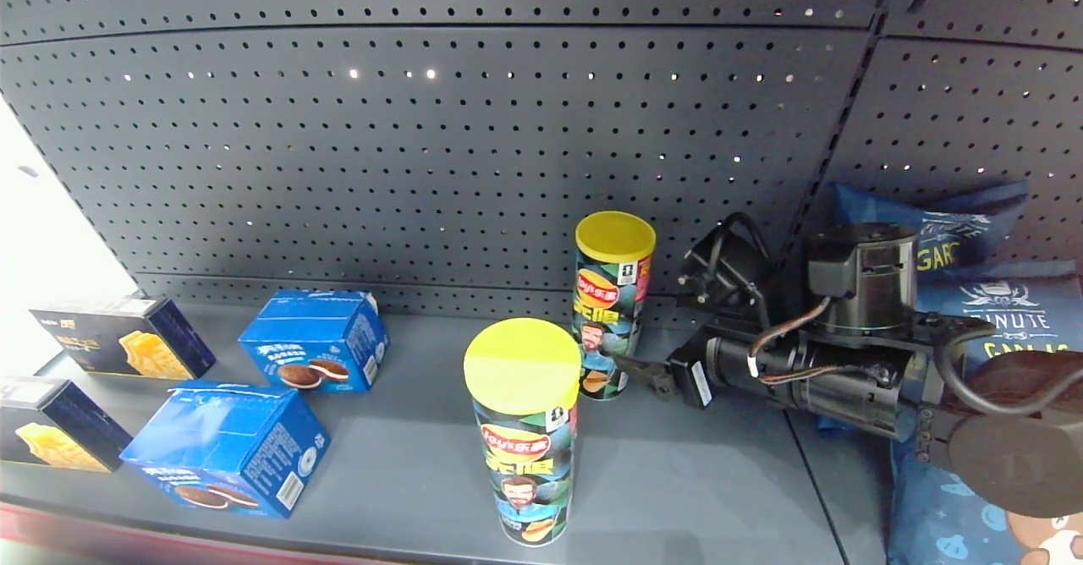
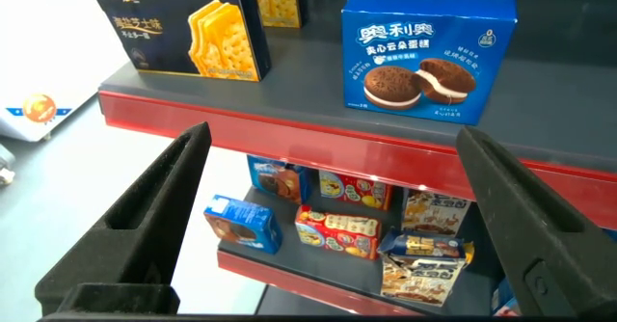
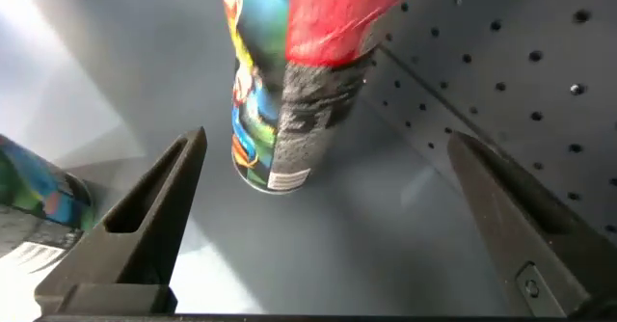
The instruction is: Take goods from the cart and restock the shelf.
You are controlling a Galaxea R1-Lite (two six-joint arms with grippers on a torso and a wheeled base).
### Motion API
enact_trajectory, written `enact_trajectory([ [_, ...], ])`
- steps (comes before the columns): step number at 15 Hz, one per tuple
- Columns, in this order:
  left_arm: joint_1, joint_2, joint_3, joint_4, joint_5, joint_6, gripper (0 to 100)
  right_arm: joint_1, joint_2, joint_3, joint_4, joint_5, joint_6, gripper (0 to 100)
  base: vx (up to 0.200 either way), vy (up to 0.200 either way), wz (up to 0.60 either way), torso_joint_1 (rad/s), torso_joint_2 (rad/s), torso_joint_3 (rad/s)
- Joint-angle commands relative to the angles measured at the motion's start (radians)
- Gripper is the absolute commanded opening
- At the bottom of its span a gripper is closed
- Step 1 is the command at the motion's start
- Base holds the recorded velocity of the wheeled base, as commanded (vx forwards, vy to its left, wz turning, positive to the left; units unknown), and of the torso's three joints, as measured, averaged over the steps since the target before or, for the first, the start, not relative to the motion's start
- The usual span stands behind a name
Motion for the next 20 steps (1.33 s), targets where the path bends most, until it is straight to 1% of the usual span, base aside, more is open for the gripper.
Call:
enact_trajectory([
  [1, 0.001, 0.0, 0.0, 0.0, 0.001, 0.0, 100, -0.008, 0.027, -0.013, -0.001, -0.007, -0.001, 100, 0.0, 0.0, 0.0, 0.0, 0.0, 0.0],
  [4, 0.001, 0.0, 0.0, 0.0, 0.001, 0.0, 100, -0.043, 0.041, -0.046, 0.001, -0.018, -0.001, 100, 0.0, 0.0, 0.0, 0.0, 0.0, 0.0],
  [10, 0.001, 0.0, 0.0, 0.0, 0.001, 0.0, 100, -0.077, 0.044, -0.047, 0.001, -0.018, -0.002, 100, 0.0, 0.0, 0.0, 0.0, 0.0, 0.0],
  [13, 0.001, 0.0, 0.0, 0.0, 0.001, 0.0, 100, -0.065, 0.03, -0.039, -0.001, -0.007, -0.001, 100, 0.0, 0.0, 0.0, 0.0, 0.0, 0.0],
  [16, 0.001, 0.0, 0.0, 0.0, 0.001, 0.0, 100, -0.019, -0.005, -0.047, 0.001, -0.004, -0.004, 100, 0.0, 0.0, 0.0, 0.0, 0.0, 0.0],
  [20, 0.001, 0.0, 0.0, 0.0, 0.0, 0.0, 100, -0.015, -0.053, -0.046, 0.001, -0.007, -0.007, 100, 0.0, 0.0, 0.0, 0.0, 0.0, 0.0],
])
